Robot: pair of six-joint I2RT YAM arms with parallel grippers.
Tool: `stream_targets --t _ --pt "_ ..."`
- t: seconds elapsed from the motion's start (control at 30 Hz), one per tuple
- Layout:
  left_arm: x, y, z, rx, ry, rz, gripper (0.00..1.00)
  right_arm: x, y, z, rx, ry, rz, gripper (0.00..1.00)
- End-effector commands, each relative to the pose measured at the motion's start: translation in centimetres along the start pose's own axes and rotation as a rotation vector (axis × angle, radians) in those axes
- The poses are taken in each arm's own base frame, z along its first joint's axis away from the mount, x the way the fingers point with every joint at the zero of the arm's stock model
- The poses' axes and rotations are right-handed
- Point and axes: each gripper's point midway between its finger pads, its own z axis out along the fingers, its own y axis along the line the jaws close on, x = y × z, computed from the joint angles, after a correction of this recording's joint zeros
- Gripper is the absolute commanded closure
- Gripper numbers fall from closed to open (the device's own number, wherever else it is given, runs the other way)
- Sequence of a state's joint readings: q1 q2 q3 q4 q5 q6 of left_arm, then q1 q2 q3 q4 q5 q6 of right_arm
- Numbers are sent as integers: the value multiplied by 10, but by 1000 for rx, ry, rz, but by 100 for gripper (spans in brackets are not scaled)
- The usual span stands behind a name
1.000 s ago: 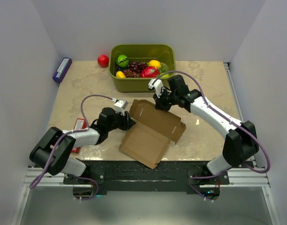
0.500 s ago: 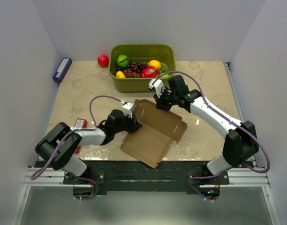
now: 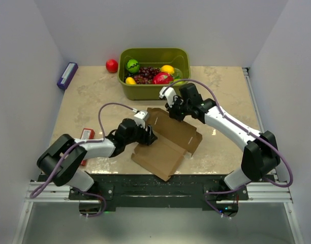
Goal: Fold the paper box
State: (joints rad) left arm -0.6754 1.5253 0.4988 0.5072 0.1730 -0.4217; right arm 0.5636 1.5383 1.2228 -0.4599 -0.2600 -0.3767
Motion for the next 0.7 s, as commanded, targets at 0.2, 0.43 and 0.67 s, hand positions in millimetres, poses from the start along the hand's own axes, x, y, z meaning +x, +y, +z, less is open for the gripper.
stream_targets --t 0.2,0.43,0.67 --pt "-108 -15 -51 -64 -301 250 34 -7 0 2 61 -5 -70 100" --pt "-152 -7 -57 -105 -355 476 30 -10 4 1 50 -17 -79 100" --pt "-166 -8 -45 -19 -368 533 30 -13 6 1 46 -23 -88 100"
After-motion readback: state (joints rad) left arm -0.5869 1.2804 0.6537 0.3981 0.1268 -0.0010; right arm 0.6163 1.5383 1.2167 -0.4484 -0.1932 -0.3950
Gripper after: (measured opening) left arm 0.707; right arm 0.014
